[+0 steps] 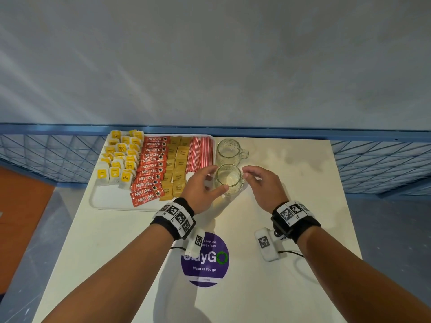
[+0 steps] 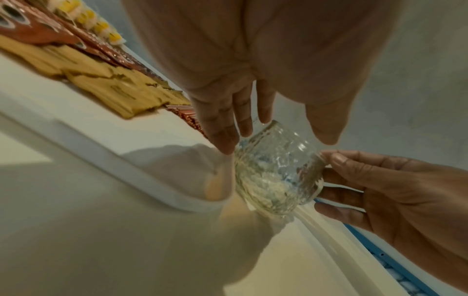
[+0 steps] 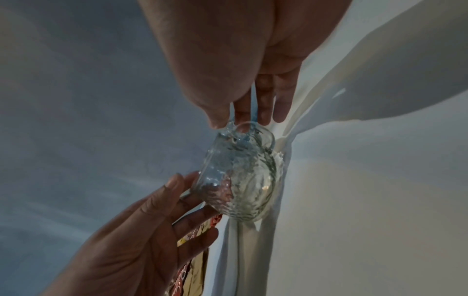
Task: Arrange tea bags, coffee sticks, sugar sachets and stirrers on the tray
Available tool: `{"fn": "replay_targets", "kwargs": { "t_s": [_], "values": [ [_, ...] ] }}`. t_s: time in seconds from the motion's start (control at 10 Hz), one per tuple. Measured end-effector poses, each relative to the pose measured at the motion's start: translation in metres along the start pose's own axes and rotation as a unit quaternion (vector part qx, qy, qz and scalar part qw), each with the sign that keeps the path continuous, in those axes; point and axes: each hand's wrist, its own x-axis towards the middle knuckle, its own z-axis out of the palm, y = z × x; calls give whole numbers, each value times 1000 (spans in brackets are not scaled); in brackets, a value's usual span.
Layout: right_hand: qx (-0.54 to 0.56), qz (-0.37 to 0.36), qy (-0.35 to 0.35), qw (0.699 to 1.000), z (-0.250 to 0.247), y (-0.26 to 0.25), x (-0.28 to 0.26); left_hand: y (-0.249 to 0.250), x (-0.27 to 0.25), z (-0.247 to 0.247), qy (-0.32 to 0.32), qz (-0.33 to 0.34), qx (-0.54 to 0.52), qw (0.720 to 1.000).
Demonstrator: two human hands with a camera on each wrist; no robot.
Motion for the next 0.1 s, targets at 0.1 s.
{"fn": "replay_targets", "kwargs": {
  "t_s": [0.1],
  "values": [
    [-7,-23,21,999,-4,-10,-1,5,-3,-7,22,-5,-11,1000]
  ]
}}
